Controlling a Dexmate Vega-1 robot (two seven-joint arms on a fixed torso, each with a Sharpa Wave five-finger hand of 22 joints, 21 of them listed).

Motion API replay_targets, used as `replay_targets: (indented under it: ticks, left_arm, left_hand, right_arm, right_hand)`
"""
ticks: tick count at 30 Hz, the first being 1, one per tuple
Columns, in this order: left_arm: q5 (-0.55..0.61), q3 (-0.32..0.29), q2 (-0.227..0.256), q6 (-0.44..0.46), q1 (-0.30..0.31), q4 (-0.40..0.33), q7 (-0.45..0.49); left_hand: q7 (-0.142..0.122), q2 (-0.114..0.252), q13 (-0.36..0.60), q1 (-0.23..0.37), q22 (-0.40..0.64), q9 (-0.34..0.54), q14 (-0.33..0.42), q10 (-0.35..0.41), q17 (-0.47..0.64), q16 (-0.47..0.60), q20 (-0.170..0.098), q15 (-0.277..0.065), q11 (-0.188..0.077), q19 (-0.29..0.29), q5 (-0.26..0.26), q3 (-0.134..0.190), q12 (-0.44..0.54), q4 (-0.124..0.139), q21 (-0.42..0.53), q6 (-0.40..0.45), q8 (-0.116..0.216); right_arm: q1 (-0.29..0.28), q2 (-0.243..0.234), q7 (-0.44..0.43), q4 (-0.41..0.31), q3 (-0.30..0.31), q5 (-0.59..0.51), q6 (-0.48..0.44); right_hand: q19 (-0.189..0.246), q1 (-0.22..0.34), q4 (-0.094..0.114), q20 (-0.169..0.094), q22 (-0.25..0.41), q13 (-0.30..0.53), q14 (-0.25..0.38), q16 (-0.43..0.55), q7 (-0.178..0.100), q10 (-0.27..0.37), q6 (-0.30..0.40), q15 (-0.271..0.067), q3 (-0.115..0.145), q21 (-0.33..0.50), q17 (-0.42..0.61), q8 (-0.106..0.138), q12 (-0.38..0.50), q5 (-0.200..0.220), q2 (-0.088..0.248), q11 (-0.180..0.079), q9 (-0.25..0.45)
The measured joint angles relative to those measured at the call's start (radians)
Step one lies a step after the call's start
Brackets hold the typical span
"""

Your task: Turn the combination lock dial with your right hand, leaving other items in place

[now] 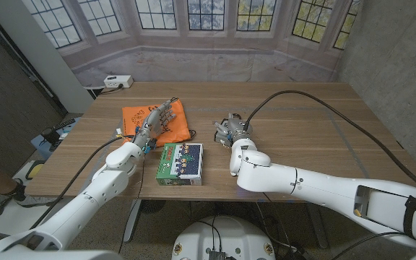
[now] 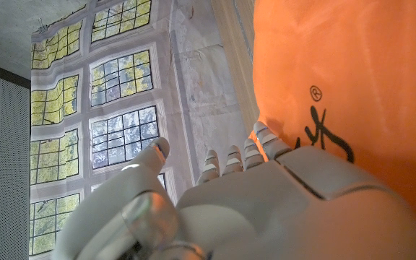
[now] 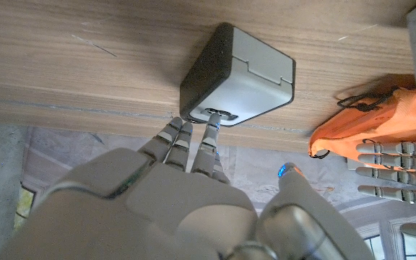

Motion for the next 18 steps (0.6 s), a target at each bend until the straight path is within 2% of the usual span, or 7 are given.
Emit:
replay_targets:
  ticks: [5, 18]
  left_arm:
    - [0.0, 0.0, 0.001, 0.001, 0.002, -0.004, 0.002]
    - [0.004, 0.0, 0.005, 0.001, 0.013, -0.019, 0.009]
  left_hand:
    - [0.0, 0.0, 0.0, 0.0, 0.0, 0.0, 0.0, 0.0, 0.0, 0.0, 0.0, 0.0, 0.0, 0.0, 0.0, 0.0, 0.0, 0.0, 0.0, 0.0, 0.0]
    - [0.0, 0.0, 0.0, 0.0, 0.0, 0.0, 0.0, 0.0, 0.0, 0.0, 0.0, 0.0, 0.0, 0.0, 0.0, 0.0, 0.0, 0.0, 0.0, 0.0, 0.0]
  right_arm:
    - [-0.004, 0.002, 0.0, 0.006, 0.004, -0.003, 0.006]
    - [-0.024, 0.005, 0.0, 0.014, 0.012, -0.012, 0.015]
  right_hand:
    - [0.0, 0.0, 0.0, 0.0, 0.0, 0.0, 0.0, 0.0, 0.0, 0.0, 0.0, 0.0, 0.0, 0.0, 0.0, 0.0, 0.0, 0.0, 0.0, 0.007, 0.0]
    - [0.004, 0.0, -0.003, -0.004, 0.0, -0.003, 0.005, 0.0, 0.004, -0.001, 0.004, -0.005, 0.003, 0.0, 0.0, 0.0, -0.001, 0.0, 0.0, 0.008, 0.0]
